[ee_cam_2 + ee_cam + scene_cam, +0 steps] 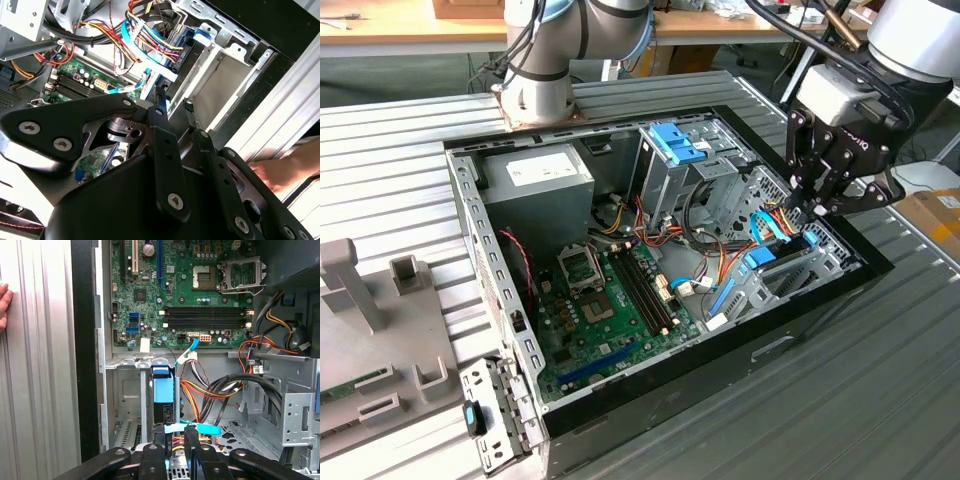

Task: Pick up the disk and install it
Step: 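Insert the first disk wire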

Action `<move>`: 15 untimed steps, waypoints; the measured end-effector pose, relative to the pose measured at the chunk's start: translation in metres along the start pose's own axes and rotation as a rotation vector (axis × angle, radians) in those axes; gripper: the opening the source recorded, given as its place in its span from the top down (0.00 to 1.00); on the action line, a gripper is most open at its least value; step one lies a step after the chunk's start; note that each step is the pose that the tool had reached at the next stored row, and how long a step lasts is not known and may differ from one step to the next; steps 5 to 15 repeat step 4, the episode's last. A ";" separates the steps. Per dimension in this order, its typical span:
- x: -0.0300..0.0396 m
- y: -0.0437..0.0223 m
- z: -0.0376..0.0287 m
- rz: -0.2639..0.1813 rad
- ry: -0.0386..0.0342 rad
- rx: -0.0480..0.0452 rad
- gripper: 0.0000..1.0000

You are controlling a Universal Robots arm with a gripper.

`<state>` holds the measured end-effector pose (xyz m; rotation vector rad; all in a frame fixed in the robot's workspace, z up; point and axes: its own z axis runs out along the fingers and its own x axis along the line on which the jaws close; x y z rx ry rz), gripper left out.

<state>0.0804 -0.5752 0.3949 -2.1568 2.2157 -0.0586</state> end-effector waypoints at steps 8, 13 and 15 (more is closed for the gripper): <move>0.0000 0.0000 0.0001 0.000 -0.0001 -0.0011 0.70; 0.0000 0.0000 0.0001 0.000 -0.0001 -0.0011 0.70; 0.0000 0.0000 0.0001 0.000 -0.0001 -0.0011 0.70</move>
